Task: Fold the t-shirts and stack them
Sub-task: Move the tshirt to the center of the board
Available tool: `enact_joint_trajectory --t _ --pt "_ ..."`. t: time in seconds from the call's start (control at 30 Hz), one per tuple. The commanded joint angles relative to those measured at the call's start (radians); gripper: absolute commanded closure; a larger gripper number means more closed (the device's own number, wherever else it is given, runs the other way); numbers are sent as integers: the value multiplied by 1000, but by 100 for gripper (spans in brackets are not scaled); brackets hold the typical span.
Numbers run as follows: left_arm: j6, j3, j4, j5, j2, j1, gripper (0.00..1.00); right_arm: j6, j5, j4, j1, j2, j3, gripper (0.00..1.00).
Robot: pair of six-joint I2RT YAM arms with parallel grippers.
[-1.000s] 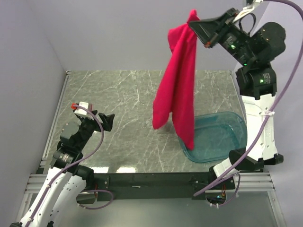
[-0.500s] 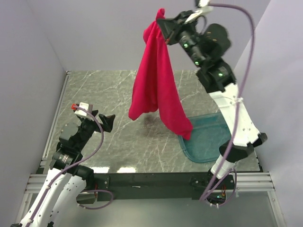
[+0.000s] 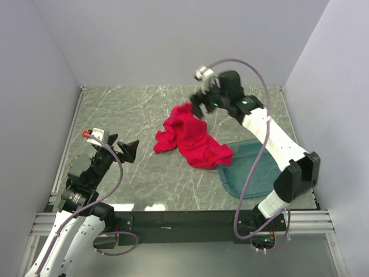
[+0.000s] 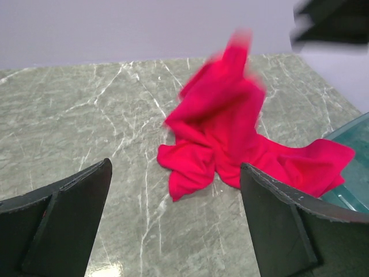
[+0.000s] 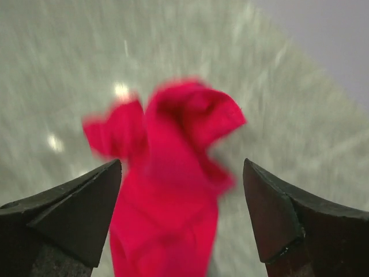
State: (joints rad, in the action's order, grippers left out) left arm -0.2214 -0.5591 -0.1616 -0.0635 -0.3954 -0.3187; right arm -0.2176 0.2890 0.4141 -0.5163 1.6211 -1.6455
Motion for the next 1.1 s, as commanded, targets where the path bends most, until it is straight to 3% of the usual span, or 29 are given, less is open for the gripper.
enact_joint_trajectory --t 0.0,0.17,0.23,0.43,0.77,0.87,0.9,0.97,1.0,1.07 --pt "22 10 56 -29 29 -3 1 -204 177 129 132 -197 120 9" --pt "14 11 60 -22 24 -3 1 -374 256 380 170 -314 297 15" --pt "13 8 59 -30 20 -3 1 -379 198 416 164 -323 369 16" --pt "7 10 60 -48 38 -5 1 -321 -57 413 164 -239 481 20" --pt "8 10 53 -42 47 -5 1 -263 -99 385 165 -176 506 27" --pt "8 8 54 -47 43 -5 1 -270 -67 403 165 -176 524 42" --pt "8 8 54 -50 40 -5 1 -278 -13 411 164 -179 527 54" --pt "8 11 57 -52 38 -5 1 -290 48 434 165 -187 526 64" --pt "8 11 59 -52 35 -5 1 -296 96 443 165 -191 521 75" --pt "8 10 56 -52 35 -5 0 -304 133 463 164 -198 495 87"
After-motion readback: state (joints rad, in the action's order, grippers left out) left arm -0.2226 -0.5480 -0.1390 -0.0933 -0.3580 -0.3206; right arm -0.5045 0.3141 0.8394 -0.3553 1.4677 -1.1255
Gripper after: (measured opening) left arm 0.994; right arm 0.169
